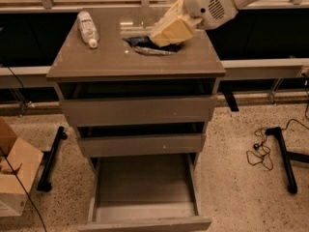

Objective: Place rxbar blueberry into bottom drawer

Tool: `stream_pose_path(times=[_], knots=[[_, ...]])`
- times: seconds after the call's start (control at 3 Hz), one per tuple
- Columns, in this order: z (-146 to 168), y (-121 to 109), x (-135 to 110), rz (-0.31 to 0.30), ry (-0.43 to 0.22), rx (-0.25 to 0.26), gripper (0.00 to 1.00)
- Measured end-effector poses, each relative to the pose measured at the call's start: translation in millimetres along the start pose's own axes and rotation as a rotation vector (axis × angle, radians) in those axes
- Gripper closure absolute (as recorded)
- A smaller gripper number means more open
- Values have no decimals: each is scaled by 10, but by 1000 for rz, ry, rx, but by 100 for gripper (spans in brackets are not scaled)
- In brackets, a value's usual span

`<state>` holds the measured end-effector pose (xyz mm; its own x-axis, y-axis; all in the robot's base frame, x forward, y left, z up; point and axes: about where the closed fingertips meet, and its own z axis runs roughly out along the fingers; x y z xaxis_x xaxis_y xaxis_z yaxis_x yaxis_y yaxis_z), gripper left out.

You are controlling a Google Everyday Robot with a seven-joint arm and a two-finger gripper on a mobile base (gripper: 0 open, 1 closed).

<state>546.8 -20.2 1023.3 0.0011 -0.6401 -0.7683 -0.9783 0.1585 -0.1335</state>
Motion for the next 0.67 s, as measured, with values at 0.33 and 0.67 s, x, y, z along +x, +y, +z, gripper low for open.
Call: stream_pose_path(times=[0.33, 0.67], knots=[[3, 2, 7, 1, 1, -1, 100], [303, 85, 179, 26, 24, -68, 100]])
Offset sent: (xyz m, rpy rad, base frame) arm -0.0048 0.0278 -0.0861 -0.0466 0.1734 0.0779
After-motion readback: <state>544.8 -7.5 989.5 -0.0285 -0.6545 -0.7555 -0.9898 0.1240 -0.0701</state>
